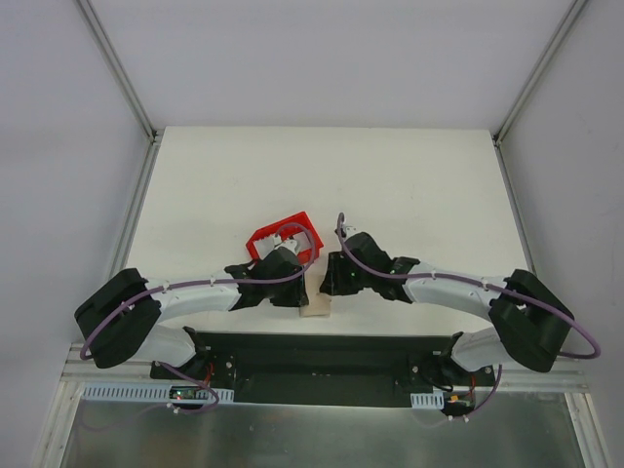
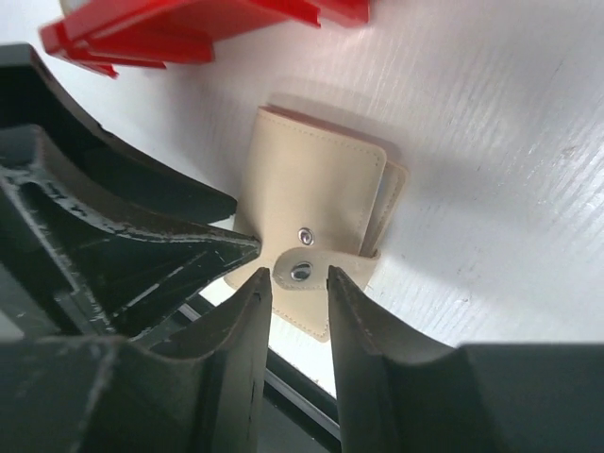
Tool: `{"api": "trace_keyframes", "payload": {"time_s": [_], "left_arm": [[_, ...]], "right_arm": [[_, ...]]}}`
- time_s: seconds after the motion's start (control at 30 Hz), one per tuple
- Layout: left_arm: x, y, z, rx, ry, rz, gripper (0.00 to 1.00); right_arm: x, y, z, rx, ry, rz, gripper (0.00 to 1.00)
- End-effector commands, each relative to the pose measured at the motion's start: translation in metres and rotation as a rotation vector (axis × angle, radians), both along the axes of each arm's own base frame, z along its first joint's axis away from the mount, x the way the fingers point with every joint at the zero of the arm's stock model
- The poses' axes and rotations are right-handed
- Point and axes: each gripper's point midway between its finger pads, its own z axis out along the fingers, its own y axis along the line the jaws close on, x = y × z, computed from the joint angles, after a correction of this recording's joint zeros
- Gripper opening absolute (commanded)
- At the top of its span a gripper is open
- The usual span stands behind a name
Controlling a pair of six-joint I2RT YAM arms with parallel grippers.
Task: Put the credit cards into the card holder
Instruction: Close the card holder at the center of the board.
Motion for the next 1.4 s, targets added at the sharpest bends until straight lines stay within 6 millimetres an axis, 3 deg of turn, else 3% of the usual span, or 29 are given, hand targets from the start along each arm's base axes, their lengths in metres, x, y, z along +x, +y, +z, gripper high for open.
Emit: {"api": "trace_keyframes", "payload": {"time_s": [0.0,0.27,0.47,0.73,1.07,1.37], "left_arm": [[0.0,0.013,-0.011,0.059,0.0,0.035,0.36],[0.005,0.007,-0.002,0.041,-0.019,0.029,0.39],[0.012,0.002,0.004,0.031,-0.038,0.028,0.4],[0.014,-0.004,0.004,0.035,-0.035,0.017,0.4],[0.013,-0.006,0.0,0.046,-0.019,0.003,0.39],[0.011,-0.009,-0.002,0.042,-0.007,-0.011,0.35]], "right_arm": [[0.012,0.004,0.021,0.064,-0.064,-0.021,0.32],[0.01,0.008,0.021,0.093,-0.051,-0.008,0.27],[0.008,0.009,0.011,0.084,-0.01,-0.001,0.18],[0.005,0.014,0.0,0.098,0.038,0.011,0.19],[0.008,0.005,-0.015,0.062,0.068,-0.025,0.18],[0.007,0.008,-0.017,0.072,0.082,-0.019,0.14]]}}
